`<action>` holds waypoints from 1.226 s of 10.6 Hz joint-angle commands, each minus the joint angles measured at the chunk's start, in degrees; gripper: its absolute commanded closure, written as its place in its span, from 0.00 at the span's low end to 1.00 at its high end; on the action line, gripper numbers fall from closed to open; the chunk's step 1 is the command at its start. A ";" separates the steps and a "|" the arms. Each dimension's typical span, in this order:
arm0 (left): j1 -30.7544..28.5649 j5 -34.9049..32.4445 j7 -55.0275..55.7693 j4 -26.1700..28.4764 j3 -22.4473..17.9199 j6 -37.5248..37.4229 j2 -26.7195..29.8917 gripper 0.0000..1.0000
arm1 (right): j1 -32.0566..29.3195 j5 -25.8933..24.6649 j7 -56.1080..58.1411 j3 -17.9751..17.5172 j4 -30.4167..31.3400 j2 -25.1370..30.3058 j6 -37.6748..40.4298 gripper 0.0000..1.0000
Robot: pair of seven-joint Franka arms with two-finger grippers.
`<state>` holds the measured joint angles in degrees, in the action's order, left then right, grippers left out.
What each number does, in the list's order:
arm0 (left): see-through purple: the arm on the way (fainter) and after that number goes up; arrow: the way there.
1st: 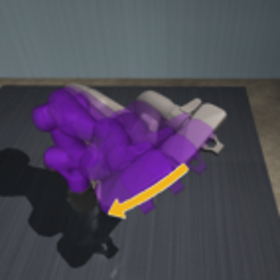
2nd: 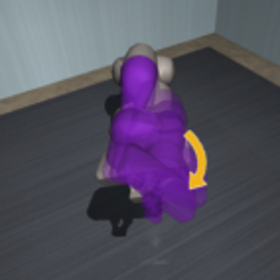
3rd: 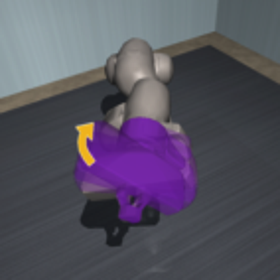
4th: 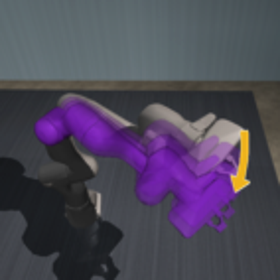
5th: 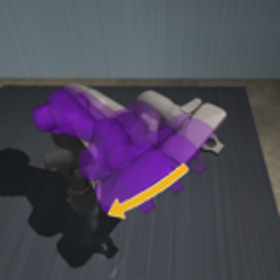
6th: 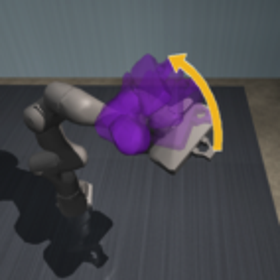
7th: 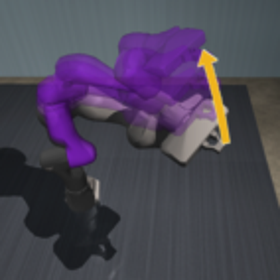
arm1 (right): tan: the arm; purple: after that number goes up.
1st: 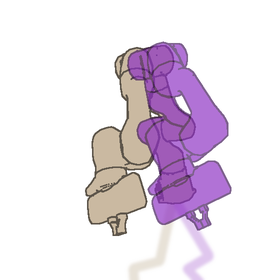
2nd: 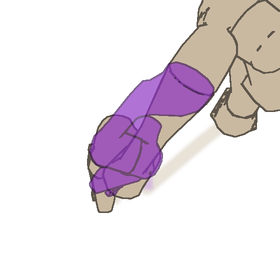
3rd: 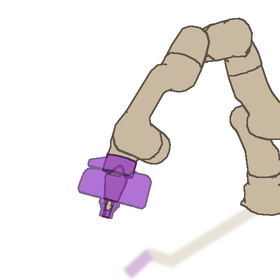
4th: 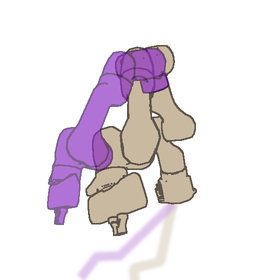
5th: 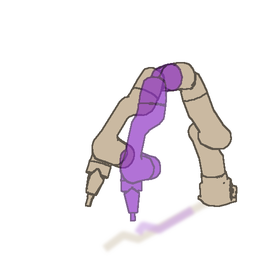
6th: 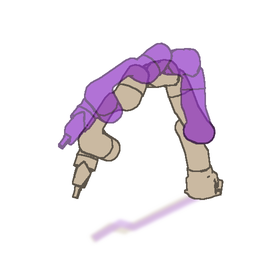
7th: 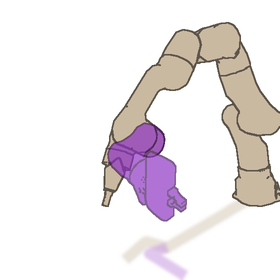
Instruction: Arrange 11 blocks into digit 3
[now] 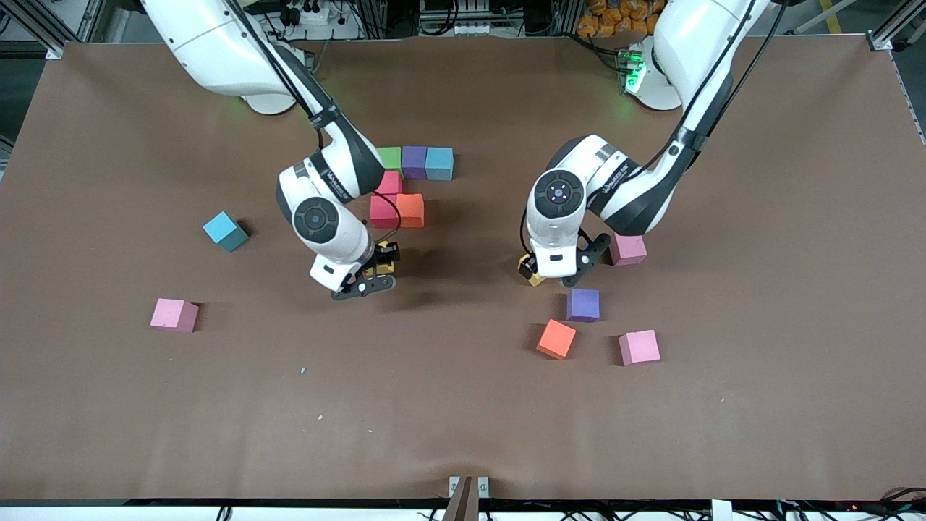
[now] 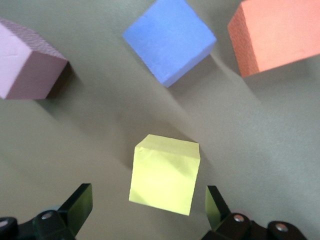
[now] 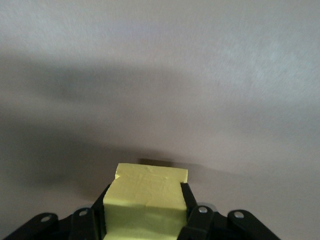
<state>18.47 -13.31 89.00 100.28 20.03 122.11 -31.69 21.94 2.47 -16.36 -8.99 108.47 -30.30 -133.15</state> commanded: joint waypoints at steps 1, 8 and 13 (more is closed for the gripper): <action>-0.63 -1.28 -3.29 0.44 0.45 1.72 -1.44 0.00 | 1.87 0.69 -3.40 0.38 4.11 2.52 -1.84 0.91; -2.04 -1.20 -6.47 0.53 0.53 5.76 -4.34 0.00 | 2.58 0.60 -3.94 0.29 10.01 4.72 -5.45 0.91; -1.95 -0.85 -6.38 0.53 0.53 7.79 -6.27 0.16 | 4.60 0.60 -7.28 0.38 10.01 4.55 -6.50 0.91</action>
<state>17.04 -13.36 83.14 100.58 20.05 129.21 -37.74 26.02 2.47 -22.66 -9.02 116.63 -27.60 -138.80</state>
